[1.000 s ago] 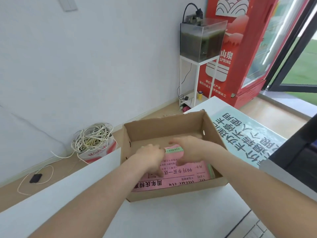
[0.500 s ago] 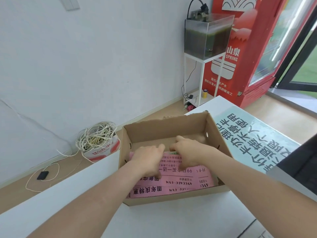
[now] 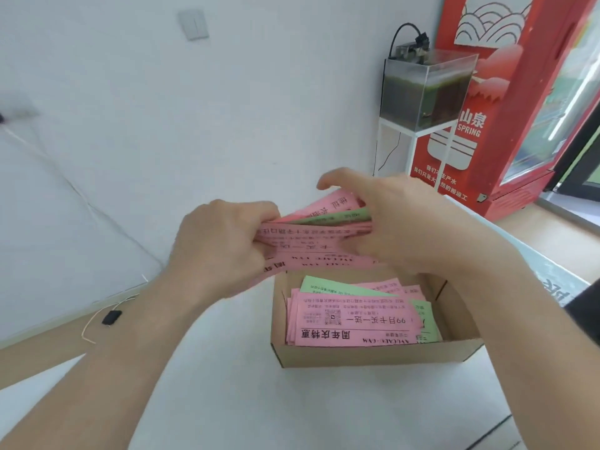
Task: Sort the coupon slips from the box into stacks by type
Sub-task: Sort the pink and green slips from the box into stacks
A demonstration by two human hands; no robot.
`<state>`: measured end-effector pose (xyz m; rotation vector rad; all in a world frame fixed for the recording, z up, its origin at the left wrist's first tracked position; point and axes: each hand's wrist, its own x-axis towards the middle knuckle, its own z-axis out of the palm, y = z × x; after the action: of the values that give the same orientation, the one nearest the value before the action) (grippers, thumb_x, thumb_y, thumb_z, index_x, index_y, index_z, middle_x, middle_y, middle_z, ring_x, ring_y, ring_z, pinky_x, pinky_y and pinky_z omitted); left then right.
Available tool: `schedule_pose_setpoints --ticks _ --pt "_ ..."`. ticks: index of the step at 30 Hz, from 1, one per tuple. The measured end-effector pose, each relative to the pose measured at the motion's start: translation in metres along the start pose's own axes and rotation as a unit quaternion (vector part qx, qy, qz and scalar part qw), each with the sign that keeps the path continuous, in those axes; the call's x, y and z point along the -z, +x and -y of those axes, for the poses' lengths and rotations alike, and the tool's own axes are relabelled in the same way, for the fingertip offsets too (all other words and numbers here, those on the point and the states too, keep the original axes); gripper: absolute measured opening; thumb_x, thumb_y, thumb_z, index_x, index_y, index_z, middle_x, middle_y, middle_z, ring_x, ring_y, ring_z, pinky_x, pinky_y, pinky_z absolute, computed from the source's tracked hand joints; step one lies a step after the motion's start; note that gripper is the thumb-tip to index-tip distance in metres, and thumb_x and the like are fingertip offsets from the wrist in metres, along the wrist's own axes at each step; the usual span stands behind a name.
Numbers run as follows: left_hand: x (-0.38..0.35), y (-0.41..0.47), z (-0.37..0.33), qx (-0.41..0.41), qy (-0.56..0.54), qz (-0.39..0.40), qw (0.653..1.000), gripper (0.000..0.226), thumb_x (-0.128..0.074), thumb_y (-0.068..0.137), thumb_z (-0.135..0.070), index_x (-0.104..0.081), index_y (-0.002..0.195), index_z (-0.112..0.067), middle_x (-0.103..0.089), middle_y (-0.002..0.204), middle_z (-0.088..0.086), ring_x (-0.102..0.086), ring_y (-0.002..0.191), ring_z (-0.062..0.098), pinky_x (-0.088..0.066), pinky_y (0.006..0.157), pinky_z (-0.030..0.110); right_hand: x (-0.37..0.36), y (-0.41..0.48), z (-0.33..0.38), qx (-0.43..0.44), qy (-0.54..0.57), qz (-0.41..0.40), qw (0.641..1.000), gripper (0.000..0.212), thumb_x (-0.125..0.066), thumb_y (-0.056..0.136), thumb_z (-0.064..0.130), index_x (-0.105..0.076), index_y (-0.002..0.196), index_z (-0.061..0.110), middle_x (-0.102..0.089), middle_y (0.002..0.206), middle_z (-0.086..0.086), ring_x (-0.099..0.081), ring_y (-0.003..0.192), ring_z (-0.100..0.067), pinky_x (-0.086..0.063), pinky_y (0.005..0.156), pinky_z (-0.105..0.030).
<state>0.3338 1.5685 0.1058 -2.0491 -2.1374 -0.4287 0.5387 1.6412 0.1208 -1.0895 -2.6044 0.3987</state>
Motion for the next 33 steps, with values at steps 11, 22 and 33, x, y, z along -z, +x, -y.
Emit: schedule_pose_setpoints --ticks 11,22,33 --pt "-0.028 -0.204 0.158 0.287 -0.270 0.323 0.860 0.031 -0.083 0.068 -0.016 -0.065 0.092 -0.026 -0.073 0.092 -0.002 -0.070 0.081 0.014 -0.054 0.082 0.035 -0.198 -0.030 0.124 -0.118 0.303 0.139 0.936 0.059 -0.079 0.075 0.025 -0.047 0.121 0.044 -0.065 0.083 0.008 -0.063 0.070 -0.004 -0.055 0.071 -0.026" --pt "-0.117 -0.338 0.141 0.105 0.008 0.332 0.937 0.075 -0.032 0.071 -0.077 -0.028 0.141 -0.049 -0.020 0.157 0.000 -0.027 0.141 0.031 -0.032 0.107 0.055 -0.290 -0.111 0.161 -0.160 0.035 0.173 0.971 0.077 -0.057 0.082 0.057 -0.019 0.147 0.039 -0.030 0.142 0.003 -0.030 0.128 -0.020 -0.043 0.097 -0.033" --pt "-0.102 -0.300 0.092 0.159 0.019 0.310 0.937 0.075 -0.002 0.080 -0.071 -0.032 0.135 -0.031 -0.034 0.140 0.012 -0.044 0.121 0.028 -0.044 0.089 0.038 -0.307 -0.100 0.165 -0.227 0.250 0.080 0.938 0.050 -0.056 0.090 0.021 -0.045 0.139 0.023 -0.058 0.121 0.006 -0.057 0.103 -0.010 -0.044 0.090 -0.023"
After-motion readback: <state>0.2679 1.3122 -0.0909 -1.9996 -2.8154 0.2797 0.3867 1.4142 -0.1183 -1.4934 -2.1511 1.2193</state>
